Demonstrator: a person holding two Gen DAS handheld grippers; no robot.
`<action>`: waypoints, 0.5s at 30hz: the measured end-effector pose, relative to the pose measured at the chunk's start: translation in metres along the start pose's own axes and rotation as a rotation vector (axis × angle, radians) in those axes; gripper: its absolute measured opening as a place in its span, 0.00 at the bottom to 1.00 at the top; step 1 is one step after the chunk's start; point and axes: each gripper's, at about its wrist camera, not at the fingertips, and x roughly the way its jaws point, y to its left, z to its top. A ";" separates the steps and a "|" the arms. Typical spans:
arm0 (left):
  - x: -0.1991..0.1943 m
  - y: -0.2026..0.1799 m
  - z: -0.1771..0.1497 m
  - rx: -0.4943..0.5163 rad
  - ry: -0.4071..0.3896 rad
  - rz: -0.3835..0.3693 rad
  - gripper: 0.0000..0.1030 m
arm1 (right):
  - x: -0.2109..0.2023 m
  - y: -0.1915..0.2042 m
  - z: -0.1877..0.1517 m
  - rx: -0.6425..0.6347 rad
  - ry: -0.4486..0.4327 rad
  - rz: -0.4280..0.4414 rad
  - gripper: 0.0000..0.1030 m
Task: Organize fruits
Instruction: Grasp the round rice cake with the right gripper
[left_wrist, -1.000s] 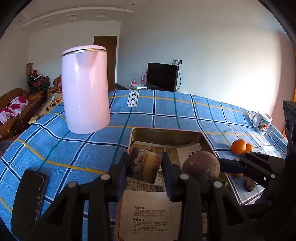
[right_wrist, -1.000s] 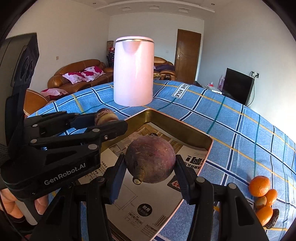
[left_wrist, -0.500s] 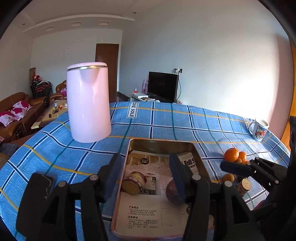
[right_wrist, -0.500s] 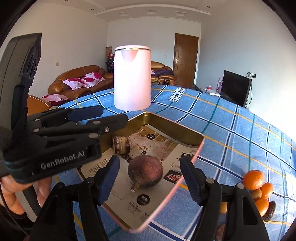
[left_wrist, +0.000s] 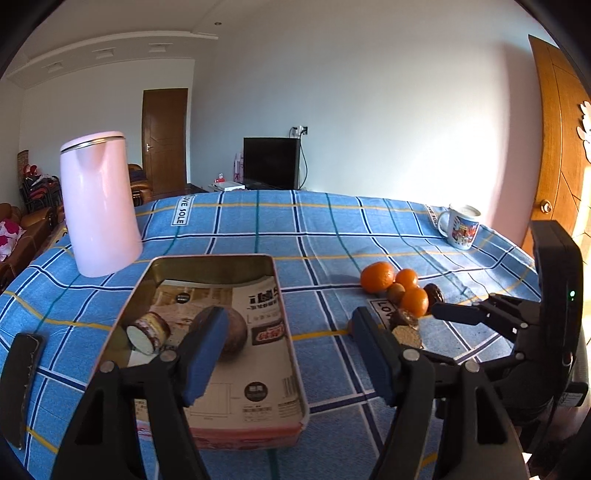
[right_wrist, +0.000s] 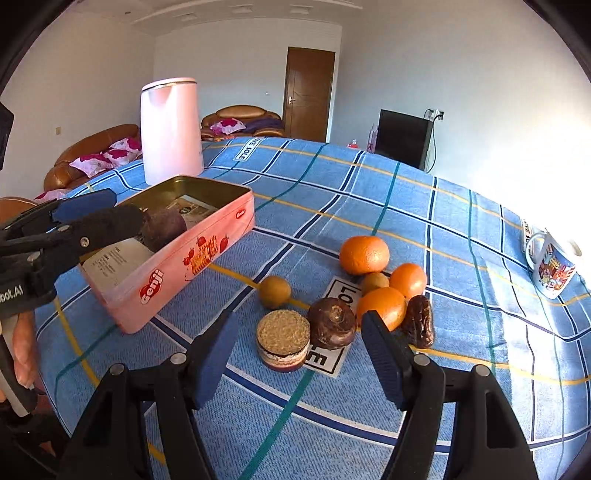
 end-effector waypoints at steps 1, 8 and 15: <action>0.001 -0.002 -0.001 0.005 0.005 0.000 0.69 | 0.003 0.000 -0.002 -0.002 0.017 0.012 0.65; 0.007 -0.014 -0.002 0.015 0.029 -0.013 0.69 | 0.015 0.006 -0.002 -0.027 0.064 0.045 0.35; 0.027 -0.044 0.003 0.083 0.074 -0.030 0.69 | -0.012 -0.031 -0.004 0.095 -0.062 0.016 0.35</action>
